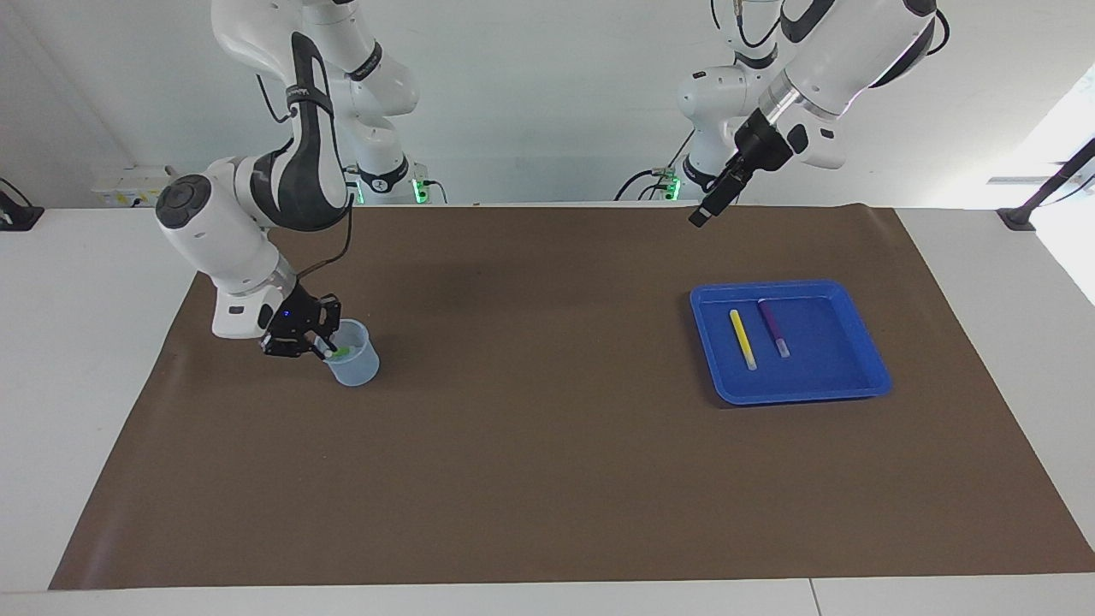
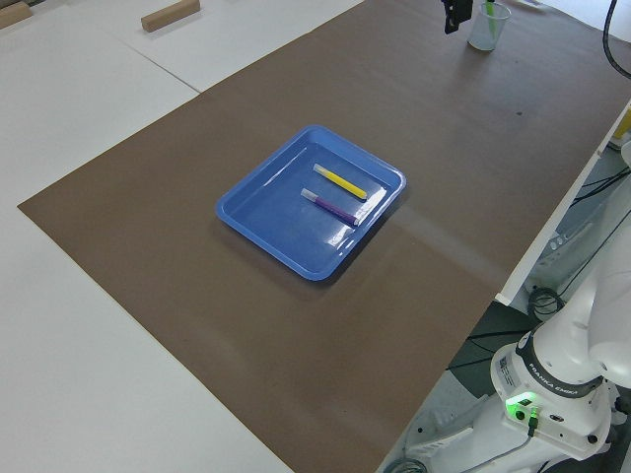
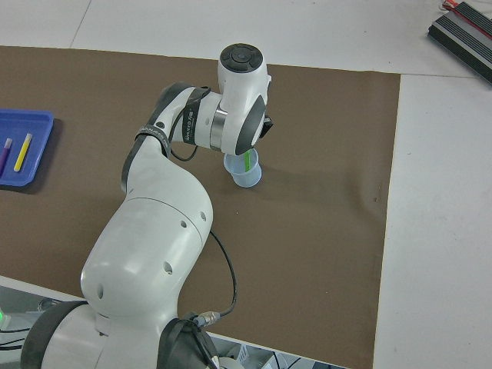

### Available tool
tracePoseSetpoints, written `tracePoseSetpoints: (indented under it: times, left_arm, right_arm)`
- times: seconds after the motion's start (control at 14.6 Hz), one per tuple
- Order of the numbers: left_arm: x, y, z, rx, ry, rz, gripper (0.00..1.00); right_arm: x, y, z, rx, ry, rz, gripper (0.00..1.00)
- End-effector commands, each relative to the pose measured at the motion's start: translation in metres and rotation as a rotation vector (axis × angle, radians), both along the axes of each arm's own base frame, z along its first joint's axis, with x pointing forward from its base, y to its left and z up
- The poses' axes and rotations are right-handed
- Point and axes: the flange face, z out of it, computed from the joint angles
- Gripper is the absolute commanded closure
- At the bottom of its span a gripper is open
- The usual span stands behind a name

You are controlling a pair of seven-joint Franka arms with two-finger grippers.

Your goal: Right arm passes pens to left for tray arrangement

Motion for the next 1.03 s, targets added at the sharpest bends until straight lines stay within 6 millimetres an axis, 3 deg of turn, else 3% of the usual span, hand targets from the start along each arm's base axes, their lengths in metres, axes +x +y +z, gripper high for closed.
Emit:
tracePoseSetpoints:
  times: [0.0,0.14,0.34,0.48,0.68,0.82,0.96]
  left_arm:
    - [-0.005,0.007,0.001,-0.059,0.004,0.072,0.0]
    - [-0.001,0.014,0.002,-0.08,0.009,0.094,0.0]
    - [-0.001,0.015,0.002,-0.081,0.011,0.098,0.0]
    - [0.001,0.015,0.005,-0.11,0.047,0.185,0.0]
    - [0.004,0.015,0.009,-0.126,0.066,0.293,0.0]
    - [0.008,0.015,0.012,-0.143,0.08,0.384,0.0]
    - [0.01,0.016,0.012,-0.148,0.089,0.421,0.0]
  right_arm:
    - [0.005,-0.003,0.015,0.008,0.034,0.019,1.0]
    - [0.006,-0.003,0.039,0.017,0.057,0.026,1.0]
    - [0.01,-0.013,0.1,0.028,0.088,0.034,1.0]
    - [0.006,-0.015,0.147,0.017,0.062,0.033,1.0]
    - [-0.012,0.005,0.234,0.02,-0.056,-0.052,1.0]
    - [-0.017,0.041,0.246,0.062,-0.03,-0.077,1.0]
    - [-0.024,0.074,0.247,0.136,0.044,-0.303,1.0]
